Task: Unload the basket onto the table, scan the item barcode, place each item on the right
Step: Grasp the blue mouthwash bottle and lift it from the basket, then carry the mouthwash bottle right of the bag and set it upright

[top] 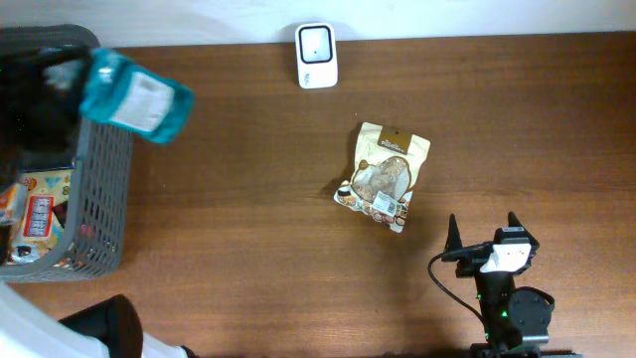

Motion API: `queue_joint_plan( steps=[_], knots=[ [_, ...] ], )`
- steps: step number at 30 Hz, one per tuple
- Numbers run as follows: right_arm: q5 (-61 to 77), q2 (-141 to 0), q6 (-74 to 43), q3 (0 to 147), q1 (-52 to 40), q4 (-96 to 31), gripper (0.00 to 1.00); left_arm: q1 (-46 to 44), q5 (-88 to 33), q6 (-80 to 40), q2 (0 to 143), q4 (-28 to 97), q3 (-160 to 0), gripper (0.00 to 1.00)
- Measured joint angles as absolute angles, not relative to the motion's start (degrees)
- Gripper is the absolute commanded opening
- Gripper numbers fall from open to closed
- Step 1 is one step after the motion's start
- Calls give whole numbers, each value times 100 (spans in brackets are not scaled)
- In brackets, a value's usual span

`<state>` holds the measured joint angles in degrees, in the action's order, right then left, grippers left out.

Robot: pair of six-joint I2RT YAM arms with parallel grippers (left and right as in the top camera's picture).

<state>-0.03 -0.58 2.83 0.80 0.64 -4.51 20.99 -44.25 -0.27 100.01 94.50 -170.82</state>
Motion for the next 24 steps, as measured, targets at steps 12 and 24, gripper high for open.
queue_joint_plan(
  steps=[12,24],
  knots=[
    [-3,-58,283,80,64,-451,98,-593,-4014,-27,10713,9126,-16031,10],
    [-3,-58,279,80,64,-451,98,-2215,-1953,-30,12685,8617,-15528,11]
  ],
)
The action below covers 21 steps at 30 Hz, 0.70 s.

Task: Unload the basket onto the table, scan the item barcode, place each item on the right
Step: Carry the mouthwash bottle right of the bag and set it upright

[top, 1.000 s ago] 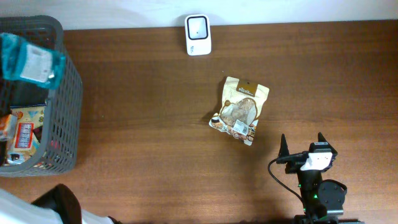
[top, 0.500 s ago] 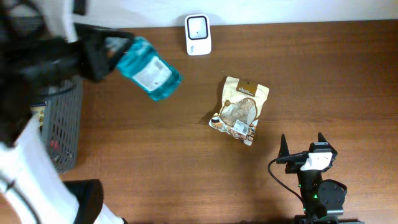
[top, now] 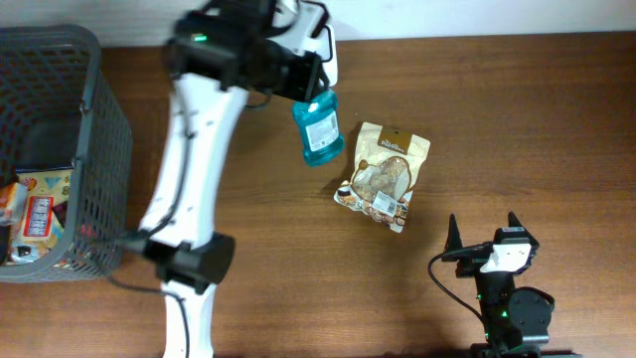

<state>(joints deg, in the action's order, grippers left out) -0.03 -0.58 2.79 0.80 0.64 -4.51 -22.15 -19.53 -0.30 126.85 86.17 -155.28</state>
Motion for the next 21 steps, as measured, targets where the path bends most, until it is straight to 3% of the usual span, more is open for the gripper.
queue_joint_plan(
  steps=[9,21],
  knots=[
    [-3,-58,281,80,64,-454,98,-2746,-803,-30,14145,7815,-15515,11],
    [-1,-58,281,80,64,-454,98,-2749,-631,-429,14595,7133,-15509,11]
  ],
)
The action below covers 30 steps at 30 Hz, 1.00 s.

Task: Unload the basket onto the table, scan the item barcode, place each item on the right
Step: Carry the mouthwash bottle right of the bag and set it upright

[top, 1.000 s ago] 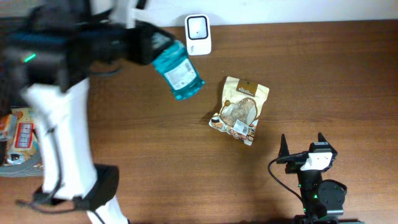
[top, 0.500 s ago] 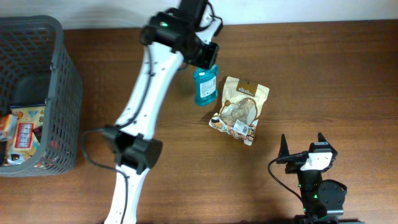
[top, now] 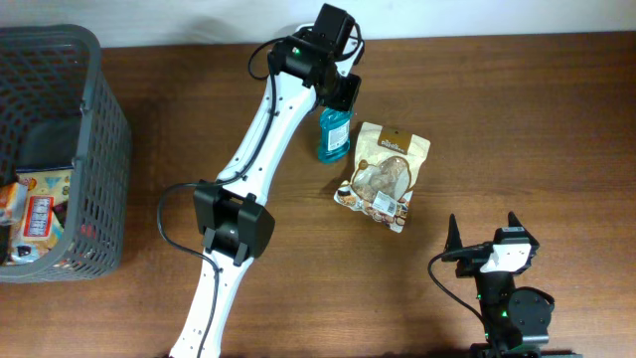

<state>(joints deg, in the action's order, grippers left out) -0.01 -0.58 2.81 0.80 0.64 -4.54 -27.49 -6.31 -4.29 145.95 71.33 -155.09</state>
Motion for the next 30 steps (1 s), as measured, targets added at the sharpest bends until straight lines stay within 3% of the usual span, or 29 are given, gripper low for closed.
queue_joint_plan(
  steps=[10,30],
  knots=[
    [-1,-58,283,80,64,-454,99,-2965,-1483,-749,14768,6606,-15515,17],
    [-1,-58,285,80,64,-454,98,-3181,-1761,-915,14864,5371,-15734,15]
  ],
)
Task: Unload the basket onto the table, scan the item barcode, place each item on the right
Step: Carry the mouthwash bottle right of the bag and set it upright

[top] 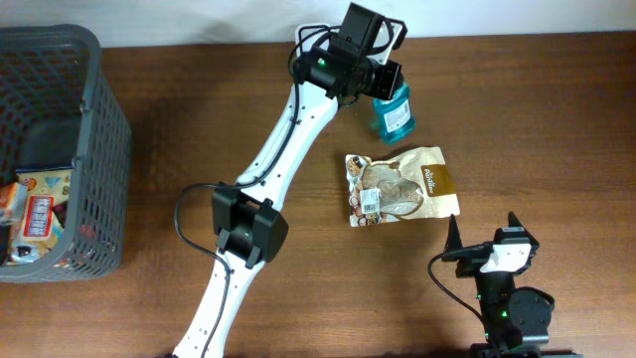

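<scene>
My left arm reaches across the table to its back edge. There my left gripper (385, 91) is shut on a blue liquid bottle (395, 117), held tilted with its cap toward the gripper. Below the bottle, a tan snack bag (402, 186) lies flat and sideways, with a white barcode label (369, 202) at its left end. My right gripper (483, 235) rests open near the front right, its fingers empty. No scanner shows; the left arm covers the back centre of the table.
A grey mesh basket (94, 149) stands at the left edge with several packaged goods (35, 214) inside. The left arm's white links (283, 139) cross the middle of the brown table (547, 119) diagonally.
My left gripper has moved the blue bottle from the bag's left side to above and right of it. The snack bag has turned sideways and sits lower and further right.
First a blue item was in the air over the basket's rim at the left. Then the left gripper held the blue bottle by the white scanner at the back, then just left of the snack bag. Now the bottle is right of there and the bag is turned.
</scene>
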Motion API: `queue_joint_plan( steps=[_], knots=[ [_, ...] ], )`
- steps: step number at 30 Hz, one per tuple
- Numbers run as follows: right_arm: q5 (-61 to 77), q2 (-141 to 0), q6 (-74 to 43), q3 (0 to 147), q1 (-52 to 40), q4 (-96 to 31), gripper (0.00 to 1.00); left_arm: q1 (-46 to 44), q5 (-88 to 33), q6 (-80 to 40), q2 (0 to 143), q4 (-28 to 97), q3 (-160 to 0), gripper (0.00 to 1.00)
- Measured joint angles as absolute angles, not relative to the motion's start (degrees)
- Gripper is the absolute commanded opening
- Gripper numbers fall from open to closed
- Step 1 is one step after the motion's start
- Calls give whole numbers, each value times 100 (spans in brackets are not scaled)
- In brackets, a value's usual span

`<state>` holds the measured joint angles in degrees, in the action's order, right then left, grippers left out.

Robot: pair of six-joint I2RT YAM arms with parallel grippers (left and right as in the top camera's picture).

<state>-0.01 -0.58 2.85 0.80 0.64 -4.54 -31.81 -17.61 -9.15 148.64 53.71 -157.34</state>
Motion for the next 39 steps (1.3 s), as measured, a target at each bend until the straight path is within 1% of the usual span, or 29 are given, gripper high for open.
queue_joint_plan(
  steps=[7,9,11,15,16,17,19,20,21,22,24,28,30,34,36,39],
  knots=[
    [-1,-58,283,80,64,-451,98,-3605,-666,117,14967,5374,-15736,16],
    [-1,-58,283,80,64,-454,98,-3754,-467,292,15076,5336,-15738,17],
    [-1,-58,281,80,64,-451,99,-3854,-377,370,15104,5323,-15775,25],
    [-1,-58,287,80,64,-454,98,-3955,-294,436,15139,5247,-15804,30],
    [-1,-58,285,80,64,-454,98,-3959,-294,456,15141,5242,-15804,34],
    [-1,-58,283,80,64,-454,98,-3959,-294,469,15141,5245,-15804,41],
    [-3,-58,285,80,64,-454,98,-3959,-283,499,15141,5247,-15804,48],
    [-1,-58,283,80,64,-454,98,-3959,-270,495,15141,5240,-15804,56],
    [-1,-58,281,80,64,-454,98,-3959,-266,513,15141,5238,-15806,60],
    [-1,-58,285,80,64,-454,98,-3957,-252,523,15141,5238,-15812,61],
    [-3,-58,283,80,64,-451,98,-3959,-252,517,15141,5240,-15817,68],
    [-3,-58,283,80,64,-454,98,-3959,-250,517,15141,5299,-16009,70],
    [-3,-58,285,80,64,-451,98,-3959,-246,517,15144,5384,-16254,70],
    [-3,-58,283,80,64,-454,98,-3929,-62,510,15144,5848,-16934,70],
    [-1,-58,281,80,64,-451,98,-3854,176,447,15144,6331,-17498,76],
    [-3,-58,279,80,64,-454,98,-3625,351,333,15069,6842,-17891,79]
  ],
)
